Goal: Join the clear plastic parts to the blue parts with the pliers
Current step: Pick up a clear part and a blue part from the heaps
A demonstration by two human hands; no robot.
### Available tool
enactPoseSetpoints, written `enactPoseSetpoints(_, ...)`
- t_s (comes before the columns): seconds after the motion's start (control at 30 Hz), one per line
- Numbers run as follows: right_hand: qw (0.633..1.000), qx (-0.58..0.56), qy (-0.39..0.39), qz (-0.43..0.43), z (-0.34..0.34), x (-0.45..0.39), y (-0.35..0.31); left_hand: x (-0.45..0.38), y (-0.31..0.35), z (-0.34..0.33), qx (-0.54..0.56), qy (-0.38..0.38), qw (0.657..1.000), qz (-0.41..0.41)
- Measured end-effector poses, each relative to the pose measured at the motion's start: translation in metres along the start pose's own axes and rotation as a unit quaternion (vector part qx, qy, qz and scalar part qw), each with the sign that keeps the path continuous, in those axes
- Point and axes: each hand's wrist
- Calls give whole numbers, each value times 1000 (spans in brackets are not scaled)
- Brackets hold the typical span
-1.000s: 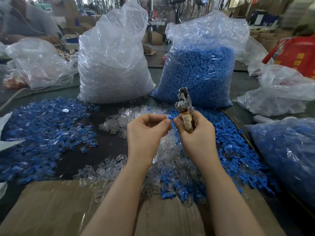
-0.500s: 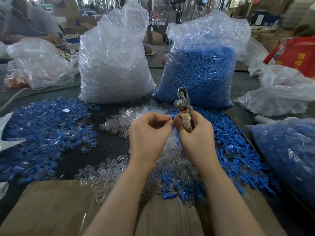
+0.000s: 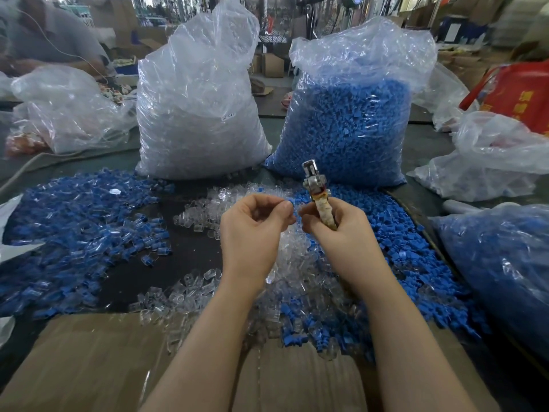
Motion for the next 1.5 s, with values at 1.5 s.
enactPoseSetpoints(1.5, 964, 260, 17, -46, 20, -5, 22, -32, 1, 83, 389, 277, 847, 232)
Point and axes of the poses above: each hand's wrist, its own x-axis away from the middle knuckle, its own z-axis out of the back of the hand, y = z × x, and after that the axes turned 1 degree about -z, right-handed
